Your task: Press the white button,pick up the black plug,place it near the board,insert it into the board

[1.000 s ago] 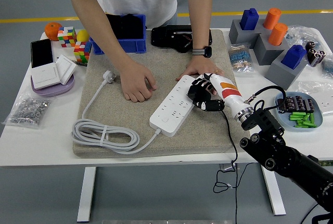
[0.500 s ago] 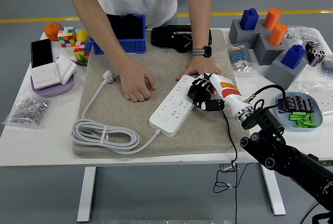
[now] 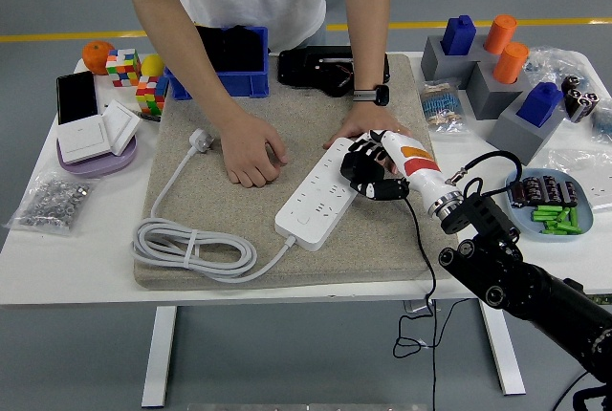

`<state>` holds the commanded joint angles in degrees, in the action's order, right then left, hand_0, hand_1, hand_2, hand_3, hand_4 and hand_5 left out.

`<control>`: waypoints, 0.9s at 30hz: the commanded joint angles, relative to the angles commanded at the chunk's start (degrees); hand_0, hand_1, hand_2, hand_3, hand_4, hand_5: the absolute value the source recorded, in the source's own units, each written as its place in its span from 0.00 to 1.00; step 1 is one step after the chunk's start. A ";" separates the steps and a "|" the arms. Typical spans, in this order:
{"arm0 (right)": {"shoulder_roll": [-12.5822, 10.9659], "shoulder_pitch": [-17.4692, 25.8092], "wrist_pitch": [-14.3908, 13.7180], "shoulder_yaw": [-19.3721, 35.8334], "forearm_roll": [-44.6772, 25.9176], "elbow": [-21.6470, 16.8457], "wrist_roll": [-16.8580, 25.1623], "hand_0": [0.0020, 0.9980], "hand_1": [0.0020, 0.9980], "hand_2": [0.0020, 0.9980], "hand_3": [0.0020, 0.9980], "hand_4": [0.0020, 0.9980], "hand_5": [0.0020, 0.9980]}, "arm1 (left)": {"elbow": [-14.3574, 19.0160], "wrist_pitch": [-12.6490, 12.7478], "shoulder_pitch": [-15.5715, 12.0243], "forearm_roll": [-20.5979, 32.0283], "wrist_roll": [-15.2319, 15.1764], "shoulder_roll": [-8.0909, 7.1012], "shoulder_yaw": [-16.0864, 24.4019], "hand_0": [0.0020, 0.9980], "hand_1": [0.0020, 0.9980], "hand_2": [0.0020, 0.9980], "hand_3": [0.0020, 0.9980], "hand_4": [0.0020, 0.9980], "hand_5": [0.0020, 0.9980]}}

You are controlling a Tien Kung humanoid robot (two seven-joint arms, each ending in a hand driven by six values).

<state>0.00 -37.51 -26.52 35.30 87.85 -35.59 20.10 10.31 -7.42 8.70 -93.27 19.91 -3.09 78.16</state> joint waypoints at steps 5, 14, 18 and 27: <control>0.00 0.07 0.13 -0.30 0.05 0.19 -0.19 0.49 0.44 0.46 0.57 0.79 0.00 | 0.00 0.03 -0.01 0.23 0.01 0.02 -0.01 0.68 0.68 0.66 0.68 0.54 0.18; 0.00 0.07 0.16 -0.53 0.01 0.44 -0.26 0.49 0.44 0.46 0.57 0.79 0.00 | 0.00 0.04 -0.01 0.03 -0.01 0.06 0.10 0.68 0.68 0.66 0.68 0.54 0.18; 0.00 0.03 0.17 -0.61 0.01 0.29 -0.30 0.49 0.44 0.46 0.57 0.79 0.00 | 0.00 0.04 0.00 0.02 0.00 0.07 0.14 0.68 0.68 0.66 0.68 0.54 0.18; 0.00 -0.02 0.93 -1.02 0.00 0.27 -1.42 0.59 0.55 0.55 0.61 0.83 0.00 | 0.00 0.07 0.07 0.17 -0.02 0.05 0.06 0.68 0.68 0.66 0.68 0.53 0.17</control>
<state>0.00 -37.53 -25.59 34.28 87.85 -35.31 18.68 10.31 -7.35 8.77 -93.10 19.88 -3.04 78.22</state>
